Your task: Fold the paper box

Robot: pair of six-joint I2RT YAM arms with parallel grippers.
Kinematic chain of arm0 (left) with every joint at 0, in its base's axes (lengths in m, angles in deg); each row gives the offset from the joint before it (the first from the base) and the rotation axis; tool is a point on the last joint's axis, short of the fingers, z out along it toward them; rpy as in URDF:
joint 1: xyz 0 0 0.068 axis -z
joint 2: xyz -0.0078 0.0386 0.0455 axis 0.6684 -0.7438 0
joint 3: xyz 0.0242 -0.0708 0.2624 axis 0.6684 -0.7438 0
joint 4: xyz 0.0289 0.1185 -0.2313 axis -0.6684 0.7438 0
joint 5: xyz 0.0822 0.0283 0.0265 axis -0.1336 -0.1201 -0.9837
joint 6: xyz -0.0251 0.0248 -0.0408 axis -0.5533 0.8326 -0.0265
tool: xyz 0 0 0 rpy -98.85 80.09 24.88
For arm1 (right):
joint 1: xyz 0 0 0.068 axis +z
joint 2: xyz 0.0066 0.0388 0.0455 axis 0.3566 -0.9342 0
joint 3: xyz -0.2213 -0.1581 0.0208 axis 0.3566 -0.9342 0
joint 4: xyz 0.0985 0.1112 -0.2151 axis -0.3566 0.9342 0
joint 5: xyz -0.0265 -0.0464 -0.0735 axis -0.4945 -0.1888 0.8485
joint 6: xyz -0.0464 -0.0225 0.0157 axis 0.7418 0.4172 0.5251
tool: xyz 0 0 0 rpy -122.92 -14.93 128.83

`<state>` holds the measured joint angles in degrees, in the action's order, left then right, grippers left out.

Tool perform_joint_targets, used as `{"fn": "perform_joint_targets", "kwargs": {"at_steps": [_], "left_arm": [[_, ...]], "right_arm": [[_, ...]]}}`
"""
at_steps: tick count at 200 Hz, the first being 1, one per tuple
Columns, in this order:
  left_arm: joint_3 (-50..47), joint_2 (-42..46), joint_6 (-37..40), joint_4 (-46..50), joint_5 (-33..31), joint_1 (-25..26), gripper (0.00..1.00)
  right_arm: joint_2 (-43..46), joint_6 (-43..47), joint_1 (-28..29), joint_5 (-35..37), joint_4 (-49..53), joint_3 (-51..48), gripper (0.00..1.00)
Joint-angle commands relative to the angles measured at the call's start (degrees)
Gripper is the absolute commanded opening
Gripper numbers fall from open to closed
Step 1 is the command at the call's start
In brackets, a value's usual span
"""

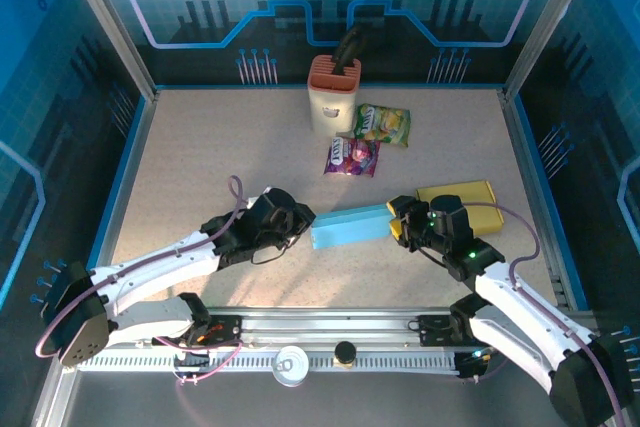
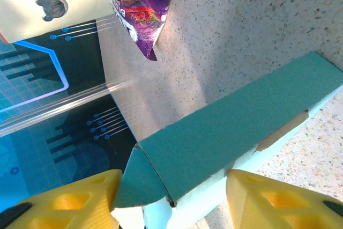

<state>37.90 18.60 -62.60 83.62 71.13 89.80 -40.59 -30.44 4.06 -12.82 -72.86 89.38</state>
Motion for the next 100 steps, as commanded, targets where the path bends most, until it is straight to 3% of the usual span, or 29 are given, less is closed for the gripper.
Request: {"fn": "perform_joint_targets", "kwargs": {"at_steps": [1,36,60,100], "left_arm": [[-1.4,-0.6,0.1,1.8,1.0,-0.6,0.3],[2.4,0.6,8.1,3.3,0.6,-0.6,0.37],[7.6,-0.6,15.1,11.3,-0.6,-0.2,0.37],[9.8,-1.6,22.4,14.6,-2.4,2.4,0.3]], "right_arm": [[-0.5,1.0,-0.7,-1.0,0.8,-0.1,0.52],[-0.4,1.2,-0.7,-0.8,0.9,0.0,0.52],[-0.6,1.3,-0.7,-0.7,1.2,0.4,0.52],[-0.9,1.5,-0.7,-0.7,1.0,0.4,0.52]]}}
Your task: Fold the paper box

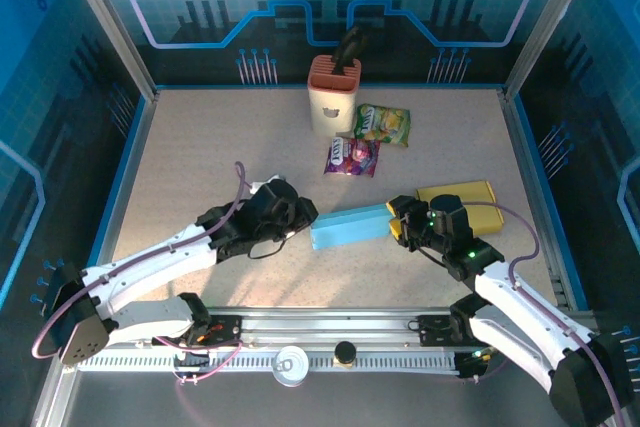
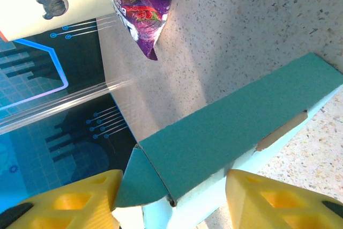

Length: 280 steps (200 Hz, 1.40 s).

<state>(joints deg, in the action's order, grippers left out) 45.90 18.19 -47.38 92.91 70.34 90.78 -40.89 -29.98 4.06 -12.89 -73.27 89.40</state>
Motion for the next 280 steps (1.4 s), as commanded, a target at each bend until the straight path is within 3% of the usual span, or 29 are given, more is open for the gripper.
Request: {"fn": "perform_joint_targets", "kwargs": {"at_steps": [1,59,88,149,210,280], "left_arm": [[1.8,-1.2,7.3,5.2,-1.6,1.5,0.3],[3.0,-2.9,10.6,6.3,-4.3,2.7,0.18],[4.3,-4.6,12.2,5.2,-4.0,3.5,0.17],[7.1,-6.0,15.4,11.2,-11.5,6.0,0.21],[9.4,-8.3,22.2,12.1,-12.5,7.6,0.22],[8.5,-7.7,24.8,11.8,-14.2,8.6,0.27]], "right_arm": [[-0.6,1.0,-0.6,-0.6,1.4,0.3,0.52],[-0.7,1.0,-0.6,-0.8,1.2,0.4,0.51],[-0.6,1.1,-0.7,-0.8,1.5,0.2,0.51],[-0.6,1.0,-0.8,-0.7,1.5,0.6,0.51],[-0.8,1.1,-1.0,-1.1,1.4,0.6,0.51],[-1.0,1.2,-1.1,-1.1,1.4,0.7,0.52]]}}
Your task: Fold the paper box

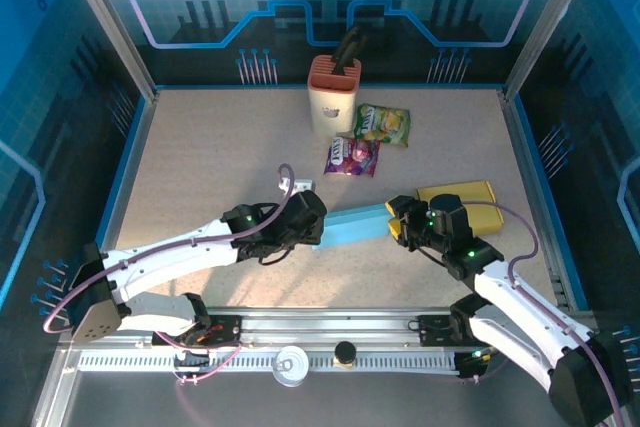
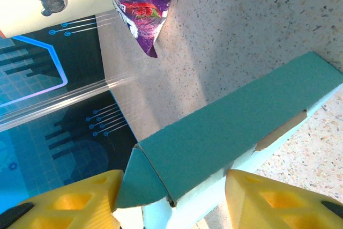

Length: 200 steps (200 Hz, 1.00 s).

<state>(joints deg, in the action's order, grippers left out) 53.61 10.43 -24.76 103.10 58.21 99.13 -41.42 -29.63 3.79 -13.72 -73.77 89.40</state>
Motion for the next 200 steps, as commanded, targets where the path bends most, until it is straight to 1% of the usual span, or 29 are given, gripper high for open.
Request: {"fn": "perform_joint_targets", "kwargs": {"at_steps": [1,24,52,101,145,167,200], "left_arm": [[0.8,0.0,2.3,1.7,-2.1,0.3,0.27],[1.2,-0.7,2.9,2.3,-2.6,0.3,0.27],[2.0,-1.7,3.6,2.7,-3.4,0.6,0.25],[1.9,-2.7,3.8,2.7,-4.4,1.3,0.24],[2.2,-3.0,4.4,2.7,-5.8,1.3,0.13],[2.6,-3.9,4.8,3.2,-6.8,1.4,0.12],[2.7,-4.2,4.8,4.4,-10.4,2.5,0.12]], "right_arm": [[-0.5,0.9,-0.9,-0.3,1.9,0.7,0.52],[-0.4,0.9,-0.9,-0.3,1.9,0.8,0.51],[-0.5,0.9,-1.0,-0.3,1.9,0.6,0.51],[-0.7,0.9,-1.0,-0.5,1.7,0.7,0.51],[-0.6,1.0,-1.1,-0.5,1.7,0.6,0.51],[-0.6,1.0,-1.2,-0.7,1.5,0.7,0.51],[-0.6,1.1,-1.3,-0.8,1.6,0.7,0.51]]}}
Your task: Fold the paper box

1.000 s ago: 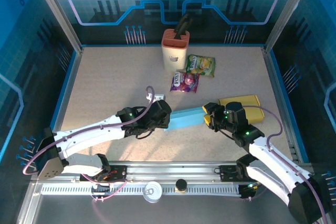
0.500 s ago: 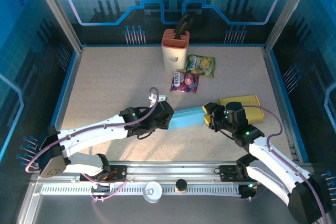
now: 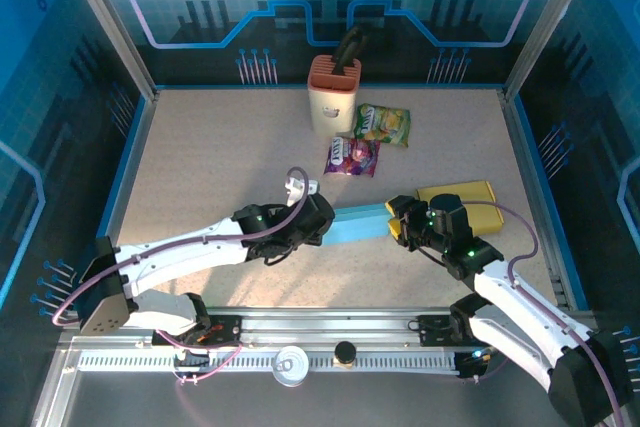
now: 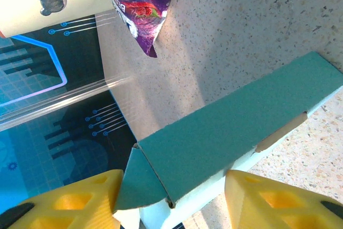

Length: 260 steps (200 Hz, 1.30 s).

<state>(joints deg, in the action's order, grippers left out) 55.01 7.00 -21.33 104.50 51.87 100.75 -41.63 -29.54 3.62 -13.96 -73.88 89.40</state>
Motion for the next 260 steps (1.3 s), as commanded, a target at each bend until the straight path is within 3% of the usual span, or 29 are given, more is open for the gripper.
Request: {"fn": "perform_joint_targets", "kwargs": {"at_steps": [1,14,28,49,145,175,237,260], "left_arm": [[1.2,-0.8,1.4,3.0,-4.3,1.0,0.12],[1.3,-0.7,1.5,3.3,-5.6,1.5,0.13],[1.1,-0.5,1.8,3.2,-6.4,1.9,0.24],[0.8,-0.5,3.1,2.0,-6.2,2.0,0.3],[-0.6,-1.7,6.6,-1.0,-5.9,2.0,0.3],[-0.6,-1.6,7.3,-1.8,-6.6,2.0,0.25],[0.0,-3.4,7.7,-2.6,-7.5,2.0,0.0],[-0.6,-2.1,7.5,-3.1,-8.0,2.0,0.0]], "right_arm": [[-0.4,1.0,-1.1,-0.5,1.6,0.6,0.51],[-0.3,1.0,-1.2,-0.7,1.5,0.6,0.51],[-0.4,0.9,-1.2,-0.6,1.4,0.7,0.51],[-0.4,0.9,-1.3,-0.8,1.3,0.6,0.51],[-0.5,1.0,-1.8,-1.2,1.2,0.7,0.52],[-0.6,1.0,-1.8,-1.5,0.9,0.6,0.52],[-0.1,1.1,-1.9,-1.4,1.3,0.6,0.52],[0.0,1.1,-2.0,-1.5,1.3,0.5,0.52]]}}
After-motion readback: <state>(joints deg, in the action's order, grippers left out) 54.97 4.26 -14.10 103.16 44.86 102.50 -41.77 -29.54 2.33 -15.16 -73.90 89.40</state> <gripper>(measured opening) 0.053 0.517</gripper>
